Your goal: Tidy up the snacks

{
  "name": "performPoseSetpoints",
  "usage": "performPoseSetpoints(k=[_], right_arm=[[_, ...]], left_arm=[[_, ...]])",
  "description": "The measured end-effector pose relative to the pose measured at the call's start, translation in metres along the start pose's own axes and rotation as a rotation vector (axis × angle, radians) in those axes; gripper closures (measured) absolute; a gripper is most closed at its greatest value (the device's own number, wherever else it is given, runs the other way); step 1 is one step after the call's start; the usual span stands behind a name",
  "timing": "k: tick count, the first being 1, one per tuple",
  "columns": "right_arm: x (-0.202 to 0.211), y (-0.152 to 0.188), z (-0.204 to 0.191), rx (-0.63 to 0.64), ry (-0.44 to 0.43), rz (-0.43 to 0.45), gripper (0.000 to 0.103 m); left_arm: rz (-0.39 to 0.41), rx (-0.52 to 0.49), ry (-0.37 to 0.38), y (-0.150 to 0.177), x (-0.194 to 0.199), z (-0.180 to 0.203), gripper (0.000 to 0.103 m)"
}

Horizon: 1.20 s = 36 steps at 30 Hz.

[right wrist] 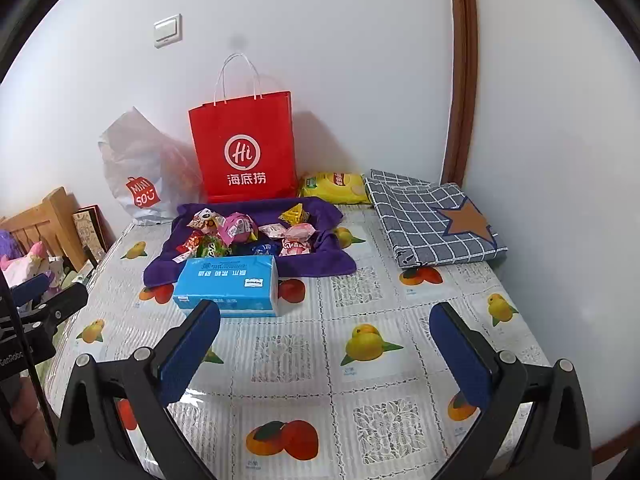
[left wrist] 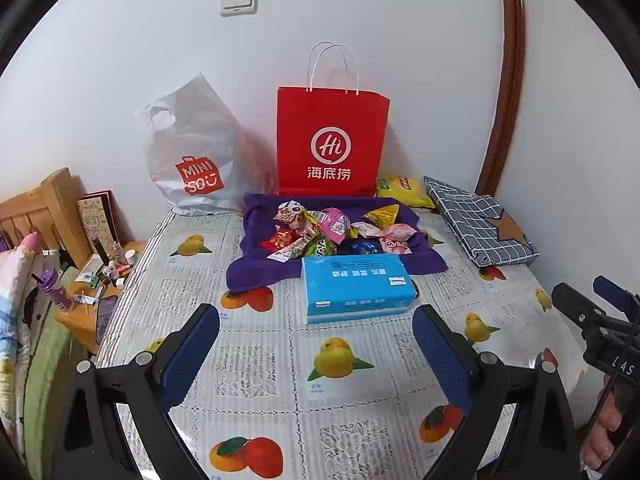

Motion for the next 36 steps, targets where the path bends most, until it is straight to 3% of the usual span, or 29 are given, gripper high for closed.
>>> performPoseSetpoints(k=[36], right_arm=[[0.0067, 0.0065, -0.004, 0.02, 0.009, 0.005, 0.0]], left_arm=[[0.003, -0.007, 0.006, 0.0061, 0.0047, 0.0038, 0.005]])
Point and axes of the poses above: each gripper's, at about its wrist camera, not at the fingertips, and x roughly against the way its jaws point, z to its right, y to its underside, the point moved 10 cm from there along -x, roughly the way its jaws point, and after that the axes turned 12 degrees about -y, right-handed, at the moved point
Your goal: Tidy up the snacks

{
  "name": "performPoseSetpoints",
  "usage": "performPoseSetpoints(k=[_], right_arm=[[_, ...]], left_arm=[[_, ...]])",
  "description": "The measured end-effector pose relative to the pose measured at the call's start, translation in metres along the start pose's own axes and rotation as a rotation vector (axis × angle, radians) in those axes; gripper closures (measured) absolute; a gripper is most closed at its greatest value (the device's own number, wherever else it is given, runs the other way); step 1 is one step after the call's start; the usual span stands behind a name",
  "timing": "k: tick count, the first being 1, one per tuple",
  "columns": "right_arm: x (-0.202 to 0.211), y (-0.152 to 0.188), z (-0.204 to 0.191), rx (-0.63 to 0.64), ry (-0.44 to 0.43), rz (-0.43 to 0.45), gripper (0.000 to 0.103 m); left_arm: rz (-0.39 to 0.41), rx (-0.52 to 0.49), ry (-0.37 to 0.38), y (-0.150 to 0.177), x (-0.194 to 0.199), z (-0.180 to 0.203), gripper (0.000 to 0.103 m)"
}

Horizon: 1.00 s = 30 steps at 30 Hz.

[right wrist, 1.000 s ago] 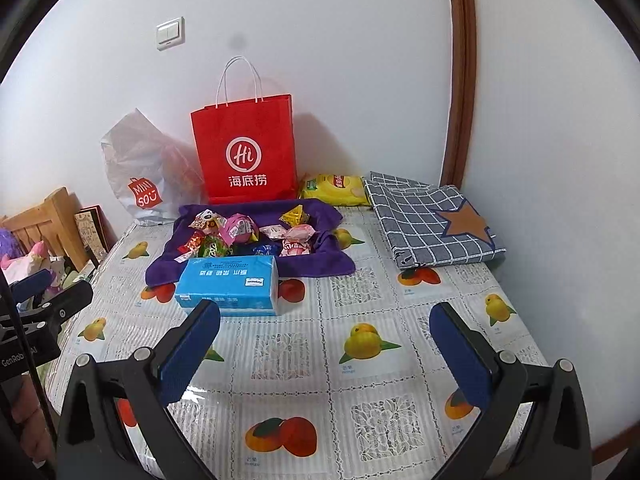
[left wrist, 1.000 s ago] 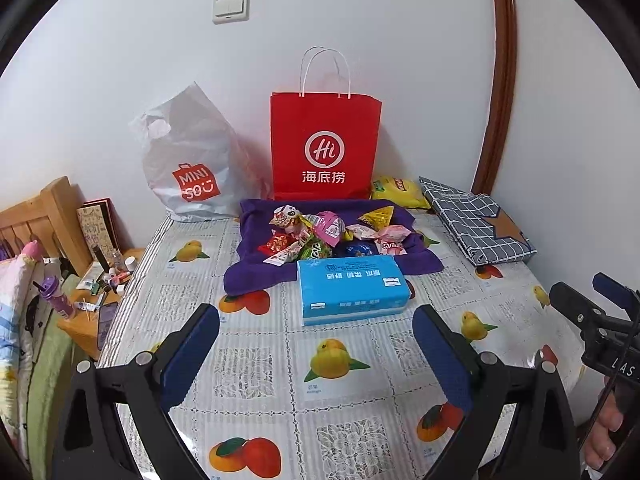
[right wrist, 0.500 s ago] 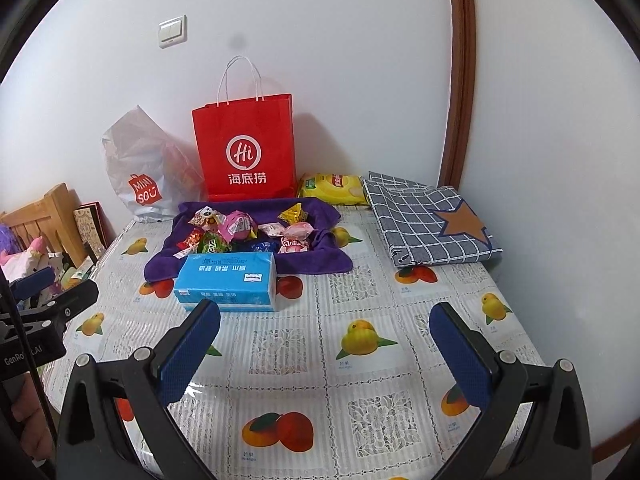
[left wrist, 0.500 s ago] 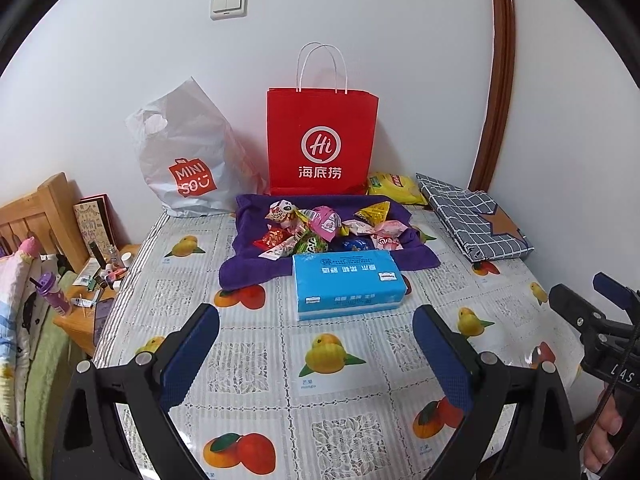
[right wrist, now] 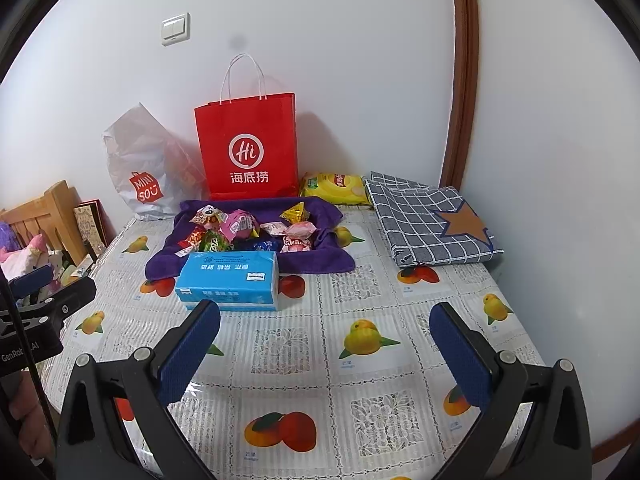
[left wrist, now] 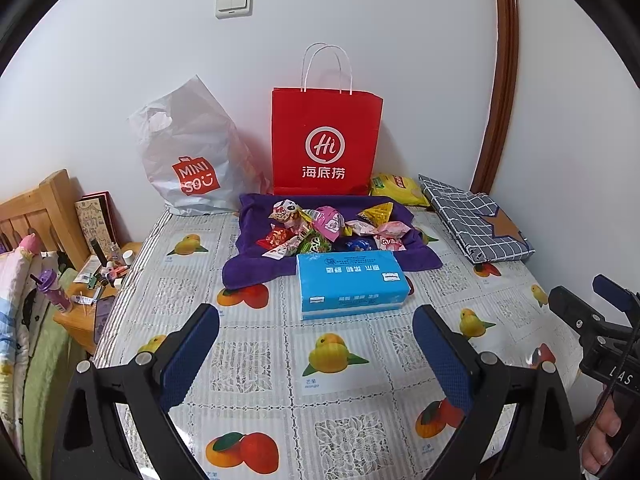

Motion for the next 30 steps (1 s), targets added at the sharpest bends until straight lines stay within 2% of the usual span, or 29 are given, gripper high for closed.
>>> performPoseSetpoints(k=[30], right_arm=[[0.0064, 0.0003, 0.0026, -0.008, 0.008, 0.005, 0.0]], left_arm=[[-0.001, 0.0, 0.006, 0.0011, 0.0021, 0.0047, 0.005]])
Point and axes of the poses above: each gripper's, at about its wrist camera, not at the fingertips, and x roughly against the way its jaws point, z to its right, y to its underside, the point moved 10 cm from there along -x, roughly the way its jaws point, and after that the axes turned 12 degrees about -y, right-handed, at the moved point
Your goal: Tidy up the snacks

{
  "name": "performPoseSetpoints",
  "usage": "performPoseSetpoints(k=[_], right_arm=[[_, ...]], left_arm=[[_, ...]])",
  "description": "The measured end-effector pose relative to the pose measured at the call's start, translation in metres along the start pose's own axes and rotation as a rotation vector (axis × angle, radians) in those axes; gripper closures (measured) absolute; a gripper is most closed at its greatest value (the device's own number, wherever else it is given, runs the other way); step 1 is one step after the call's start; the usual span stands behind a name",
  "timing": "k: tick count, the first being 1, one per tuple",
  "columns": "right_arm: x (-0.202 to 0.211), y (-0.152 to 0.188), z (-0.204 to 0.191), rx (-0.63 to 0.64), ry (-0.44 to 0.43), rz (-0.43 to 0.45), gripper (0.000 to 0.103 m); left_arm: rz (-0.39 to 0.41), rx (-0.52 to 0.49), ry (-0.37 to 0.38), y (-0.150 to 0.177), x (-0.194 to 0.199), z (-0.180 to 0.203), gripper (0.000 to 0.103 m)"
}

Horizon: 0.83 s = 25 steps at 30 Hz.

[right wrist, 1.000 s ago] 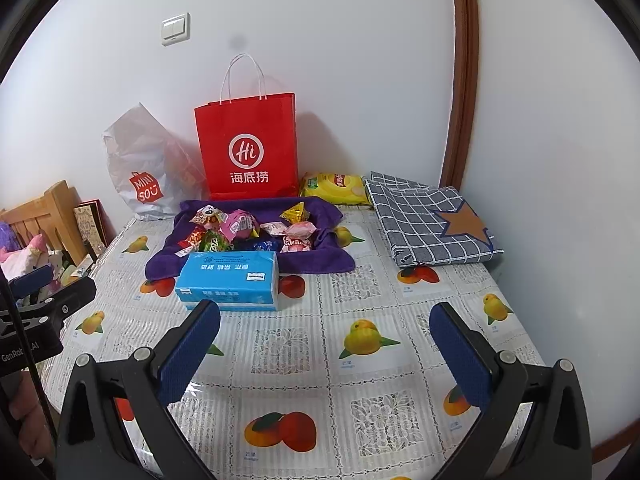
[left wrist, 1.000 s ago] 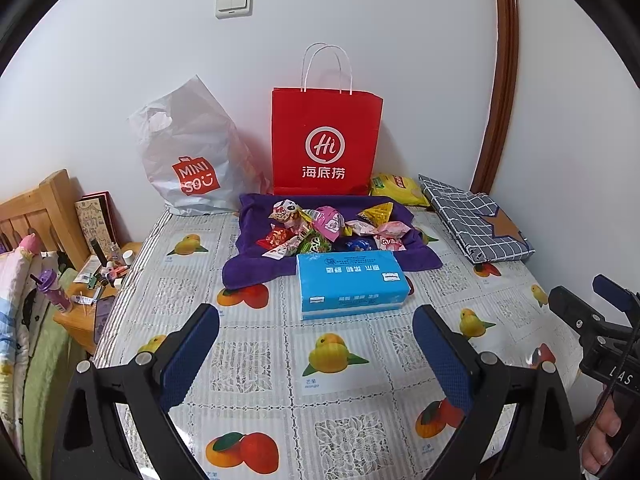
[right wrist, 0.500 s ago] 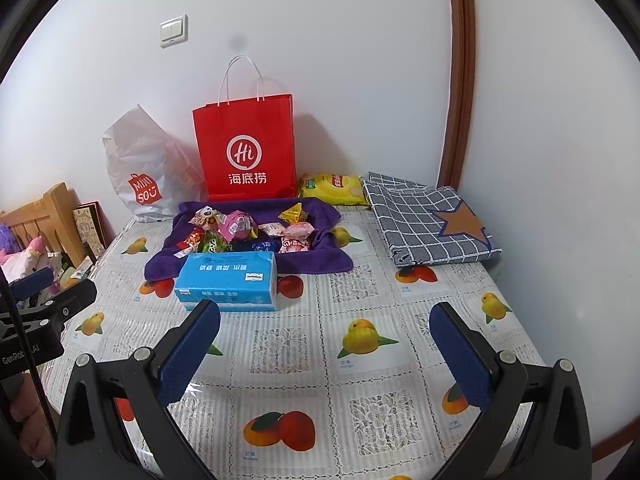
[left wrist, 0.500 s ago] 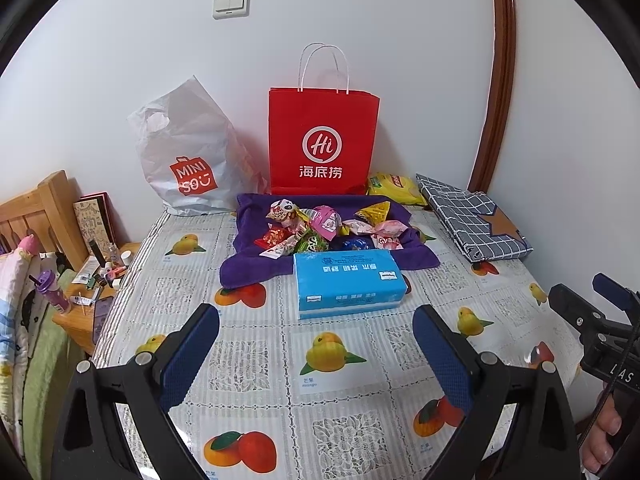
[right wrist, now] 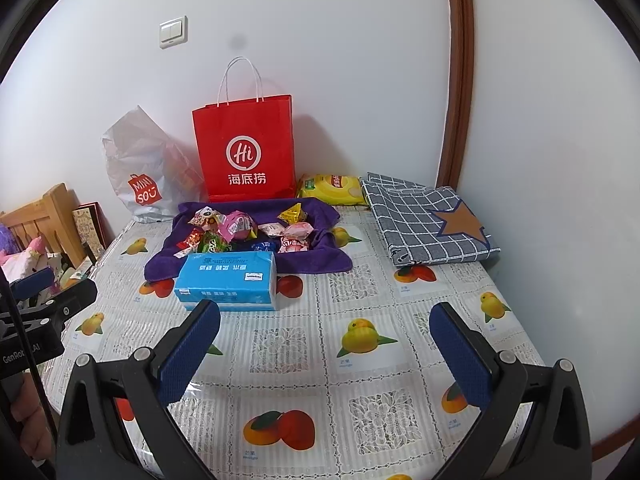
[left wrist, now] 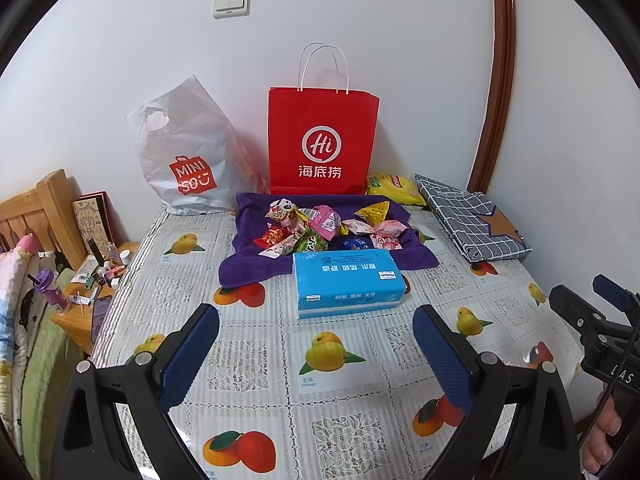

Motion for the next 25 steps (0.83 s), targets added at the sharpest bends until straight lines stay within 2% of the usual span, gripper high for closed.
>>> performPoseSetpoints(k=[25], right_arm=[[-0.0011, -0.0006, -0.0069, 0.008, -0.007, 0.002, 0.0]], left_arm=[[0.004, 0.002, -0.002, 0.0008, -0.0002, -0.0013, 0.004]])
Point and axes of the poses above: each gripper's, at about its wrist camera, not at the fingertips, and x roughly against the way its jaws point, z to its right, y to its underside, the point moved 10 cm from there along -x, roughly the way its jaws point, and after that the axes turned 12 degrees about -y, right-handed, at the moved point
